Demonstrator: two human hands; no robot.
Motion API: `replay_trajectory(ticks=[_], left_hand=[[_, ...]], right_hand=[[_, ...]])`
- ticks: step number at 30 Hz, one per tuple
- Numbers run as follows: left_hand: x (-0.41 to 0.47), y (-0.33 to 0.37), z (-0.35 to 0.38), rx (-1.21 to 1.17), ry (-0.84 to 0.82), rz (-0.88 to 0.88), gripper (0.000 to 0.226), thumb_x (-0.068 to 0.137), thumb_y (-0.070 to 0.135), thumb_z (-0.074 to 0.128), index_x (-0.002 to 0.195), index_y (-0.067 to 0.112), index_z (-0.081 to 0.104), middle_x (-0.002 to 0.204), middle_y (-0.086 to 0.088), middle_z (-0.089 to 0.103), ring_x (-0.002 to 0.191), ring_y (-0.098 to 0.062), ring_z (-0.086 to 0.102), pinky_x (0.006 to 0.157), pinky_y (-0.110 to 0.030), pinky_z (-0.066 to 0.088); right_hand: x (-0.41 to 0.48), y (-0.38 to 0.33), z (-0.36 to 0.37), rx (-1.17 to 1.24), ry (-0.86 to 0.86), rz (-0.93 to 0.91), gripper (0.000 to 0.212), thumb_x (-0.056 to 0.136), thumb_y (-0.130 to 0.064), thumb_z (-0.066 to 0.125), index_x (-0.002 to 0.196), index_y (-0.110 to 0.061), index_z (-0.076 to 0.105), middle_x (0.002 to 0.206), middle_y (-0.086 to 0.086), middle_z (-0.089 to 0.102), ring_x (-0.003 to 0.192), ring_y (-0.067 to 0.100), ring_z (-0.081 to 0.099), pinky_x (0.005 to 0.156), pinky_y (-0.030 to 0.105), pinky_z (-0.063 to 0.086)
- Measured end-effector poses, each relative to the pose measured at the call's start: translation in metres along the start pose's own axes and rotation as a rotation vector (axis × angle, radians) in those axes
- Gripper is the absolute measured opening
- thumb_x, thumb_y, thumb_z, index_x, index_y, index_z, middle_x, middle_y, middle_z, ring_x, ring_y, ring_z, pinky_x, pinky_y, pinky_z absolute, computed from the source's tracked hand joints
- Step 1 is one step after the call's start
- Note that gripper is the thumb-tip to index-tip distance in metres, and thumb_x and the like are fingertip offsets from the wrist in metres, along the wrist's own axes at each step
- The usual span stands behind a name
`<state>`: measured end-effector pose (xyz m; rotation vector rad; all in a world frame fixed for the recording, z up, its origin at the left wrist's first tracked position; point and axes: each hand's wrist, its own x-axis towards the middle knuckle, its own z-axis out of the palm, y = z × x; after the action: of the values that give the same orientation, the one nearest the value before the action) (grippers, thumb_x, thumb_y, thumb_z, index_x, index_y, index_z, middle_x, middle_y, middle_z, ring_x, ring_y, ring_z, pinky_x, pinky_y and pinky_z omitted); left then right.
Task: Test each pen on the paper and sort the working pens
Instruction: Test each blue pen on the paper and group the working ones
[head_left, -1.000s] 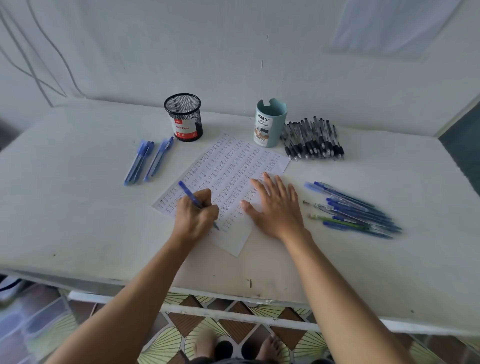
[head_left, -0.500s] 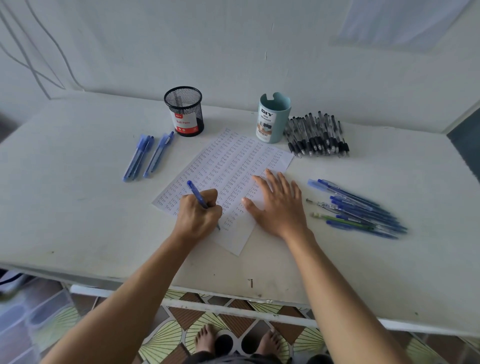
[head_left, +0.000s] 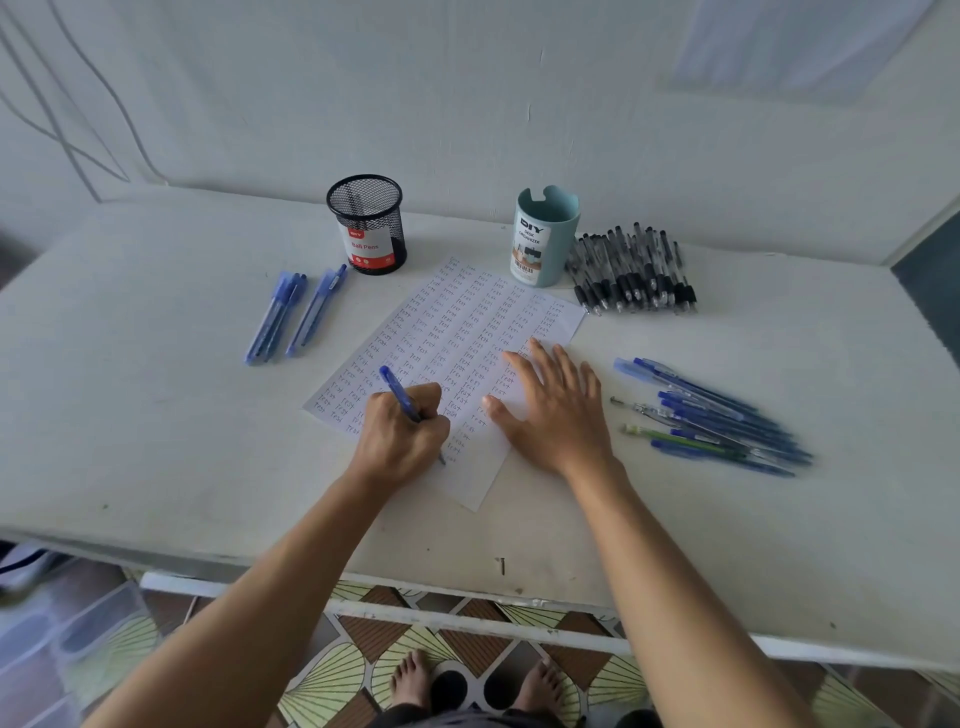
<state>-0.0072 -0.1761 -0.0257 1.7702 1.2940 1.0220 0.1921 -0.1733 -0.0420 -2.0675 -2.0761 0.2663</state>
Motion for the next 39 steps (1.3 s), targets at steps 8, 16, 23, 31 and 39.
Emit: replay_trajectory(ticks=[8,16,23,31,39], left_hand=[[0.0,0.002,0.001,-0.002,0.014,-0.015,0.035,0.059,0.0,0.046,0.056,0.022,0.019,0.052,0.009,0.02,0.05,-0.008,0.019,0.046,-0.019,0.015],[0.0,0.001,0.002,0.016,-0.015,0.022,0.033,0.061,-0.003,0.047,0.056,0.017,0.021,0.052,0.007,0.022,0.048,-0.008,0.02,0.045,-0.017,0.015],[-0.001,0.0,0.002,-0.004,-0.021,-0.002,0.031,0.062,-0.002,0.049,0.057,0.012,0.021,0.053,-0.001,0.024,0.05,-0.009,0.021,0.046,-0.023,0.017],[-0.001,0.002,-0.003,-0.202,0.193,-0.137,0.01,0.087,0.022,0.054,0.09,0.028,0.047,0.053,0.004,0.04,0.049,-0.021,0.039,0.051,-0.037,0.036],[0.008,0.009,-0.011,-0.206,0.073,-0.168,0.03,0.105,0.036,0.046,0.109,0.016,0.068,0.046,-0.004,0.05,0.041,-0.018,0.044,0.047,-0.025,0.039]], right_hand=[[-0.001,-0.001,-0.002,0.013,-0.012,0.0,0.069,0.094,-0.069,0.033,0.154,-0.037,0.021,0.167,-0.002,0.008,0.153,0.021,0.001,0.122,0.05,-0.001],[-0.001,-0.002,-0.003,0.022,-0.008,0.006,0.069,0.094,-0.068,0.035,0.154,-0.037,0.023,0.167,-0.002,0.009,0.153,0.021,0.002,0.122,0.05,0.0],[-0.001,-0.002,-0.003,0.024,-0.019,0.008,0.069,0.094,-0.068,0.034,0.154,-0.037,0.022,0.167,-0.003,0.008,0.153,0.02,0.0,0.122,0.05,-0.001],[-0.001,-0.002,-0.005,0.0,-0.03,-0.004,0.07,0.095,-0.068,0.032,0.155,-0.035,0.02,0.167,-0.001,0.007,0.153,0.022,0.0,0.121,0.051,-0.001],[-0.001,-0.001,-0.005,-0.019,-0.031,-0.01,0.071,0.095,-0.07,0.03,0.155,-0.034,0.019,0.167,0.0,0.007,0.154,0.024,0.0,0.121,0.051,0.0]])
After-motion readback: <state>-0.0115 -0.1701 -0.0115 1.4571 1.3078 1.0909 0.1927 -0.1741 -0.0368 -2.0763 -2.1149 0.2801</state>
